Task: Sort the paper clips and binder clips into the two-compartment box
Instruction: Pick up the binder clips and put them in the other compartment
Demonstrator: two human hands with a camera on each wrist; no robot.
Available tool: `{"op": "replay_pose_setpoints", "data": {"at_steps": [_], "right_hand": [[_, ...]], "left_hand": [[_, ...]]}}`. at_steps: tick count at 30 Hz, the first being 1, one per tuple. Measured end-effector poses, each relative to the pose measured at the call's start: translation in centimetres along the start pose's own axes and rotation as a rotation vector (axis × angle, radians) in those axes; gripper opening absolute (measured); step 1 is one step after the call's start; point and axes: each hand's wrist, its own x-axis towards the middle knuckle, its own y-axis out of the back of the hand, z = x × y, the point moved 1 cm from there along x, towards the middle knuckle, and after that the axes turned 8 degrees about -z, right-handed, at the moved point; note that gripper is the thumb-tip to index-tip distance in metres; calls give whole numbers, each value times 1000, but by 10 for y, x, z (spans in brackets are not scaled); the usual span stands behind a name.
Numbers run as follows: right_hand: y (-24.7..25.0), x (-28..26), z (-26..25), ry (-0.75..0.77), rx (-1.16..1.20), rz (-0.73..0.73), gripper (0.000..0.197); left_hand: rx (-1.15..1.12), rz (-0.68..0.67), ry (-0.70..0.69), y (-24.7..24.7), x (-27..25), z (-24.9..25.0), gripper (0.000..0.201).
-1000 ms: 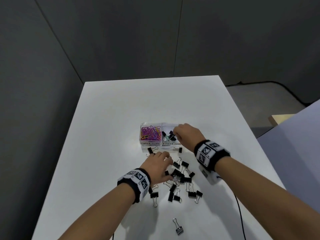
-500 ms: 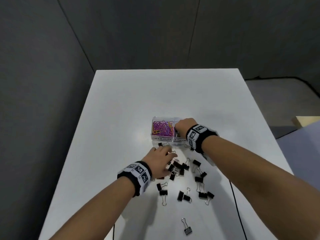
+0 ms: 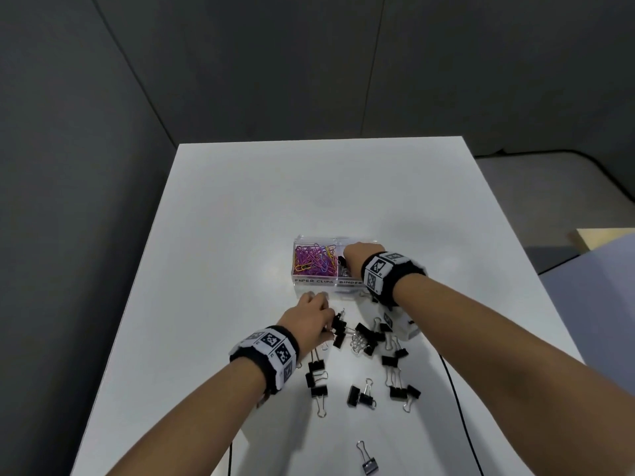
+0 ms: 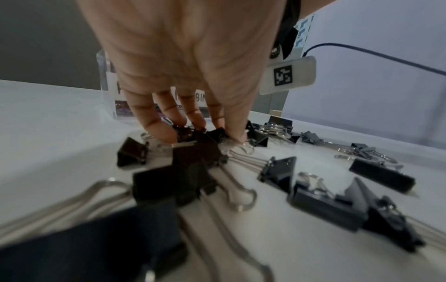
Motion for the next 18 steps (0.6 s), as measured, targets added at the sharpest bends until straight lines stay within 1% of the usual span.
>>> {"op": "replay_pose_setpoints", "data": {"at_steps": [2,4,7,9,12,15,16,17,18], "right_hand": [[-2,-1,4,-7,58,11,19],[-3,-3,5,-2,68,14,13],[-2,-2,4,-4,65,-18,10],[-3,0,5,10,56,-5,9],[-3,1,4,43,27,47,13],[-4,7,3,21,37,-8,18],[-5,10,3,12,40,-30,23],[-8,16,5,-1,58,-53,28],[-8,18,5,1,57,-58,28]], "left_hand": [[-13,14,16,0,-1,-1,24],[2,42,39,2,-3,-3,22],[4,89,72,6,-5,-5,25],[-7,129,64,8,-8,-3,31],[15,159,-2,4,-11,3,41],[105,151,-114,-3,-10,9,48],[129,146,-148,-5,-9,11,50],[151,134,-167,-8,-7,12,50],[169,113,-164,-9,-6,13,48]]}}
